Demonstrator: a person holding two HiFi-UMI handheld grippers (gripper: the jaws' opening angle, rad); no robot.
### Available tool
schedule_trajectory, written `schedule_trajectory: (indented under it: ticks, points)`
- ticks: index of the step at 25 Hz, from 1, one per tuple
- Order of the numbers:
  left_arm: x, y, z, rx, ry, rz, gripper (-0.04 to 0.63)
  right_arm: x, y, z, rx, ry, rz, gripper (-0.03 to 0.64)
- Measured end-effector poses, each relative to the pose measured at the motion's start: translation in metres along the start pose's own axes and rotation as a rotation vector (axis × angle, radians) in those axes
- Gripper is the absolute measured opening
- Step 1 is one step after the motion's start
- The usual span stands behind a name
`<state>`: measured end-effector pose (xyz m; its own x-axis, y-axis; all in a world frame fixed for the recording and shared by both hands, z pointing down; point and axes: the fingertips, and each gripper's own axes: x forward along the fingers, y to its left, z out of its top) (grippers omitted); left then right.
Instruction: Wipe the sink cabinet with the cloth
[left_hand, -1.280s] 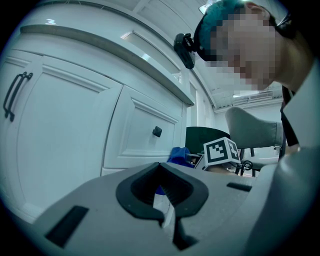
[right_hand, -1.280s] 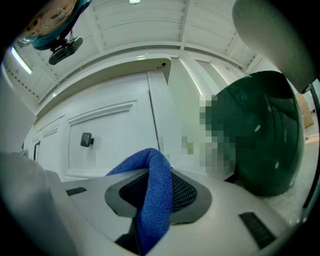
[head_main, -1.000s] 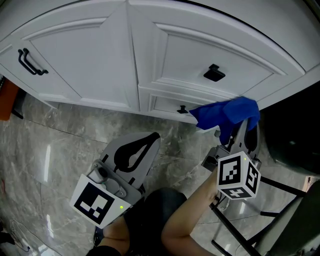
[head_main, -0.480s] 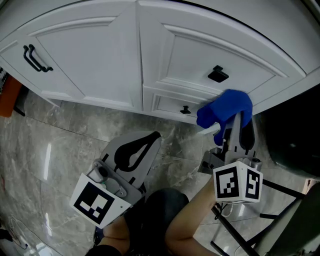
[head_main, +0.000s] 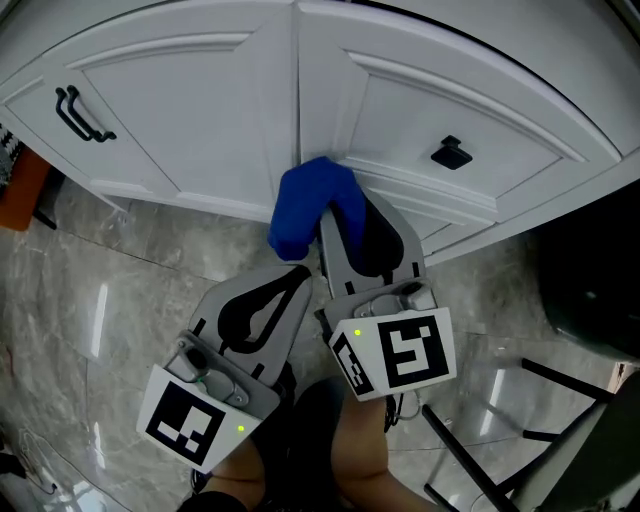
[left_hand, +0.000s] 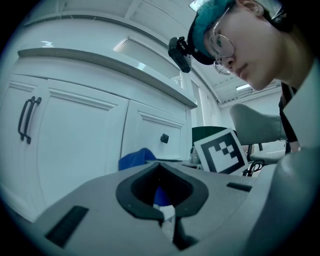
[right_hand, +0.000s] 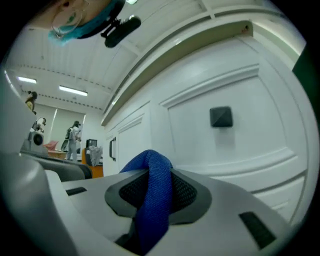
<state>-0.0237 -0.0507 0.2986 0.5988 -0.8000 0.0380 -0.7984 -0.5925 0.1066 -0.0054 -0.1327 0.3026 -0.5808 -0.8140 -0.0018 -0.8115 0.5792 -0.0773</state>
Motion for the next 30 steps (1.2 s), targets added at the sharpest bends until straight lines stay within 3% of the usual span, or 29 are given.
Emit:
schedule_trajectory:
  ticks: [3,7,16,30]
  points:
    - [-0.003,0.007,0.001,-0.001,-0.01,0.014,0.005,0.016,0.011,-0.03,0.002,0.117,0.031,0.115]
    - [-0.002,0.009,0.001,-0.012,-0.015,0.007,0.005,0.024,0.003,-0.047,-0.06,0.162,-0.027,0.115]
    - [-0.003,0.017,-0.001,-0.025,-0.015,-0.004,0.005,0.032,-0.011,-0.052,-0.064,0.124,-0.098,0.115]
    - [0.0,0.011,-0.004,-0.023,-0.008,-0.023,0.005,0.032,-0.01,-0.052,-0.074,0.136,-0.109,0.115]
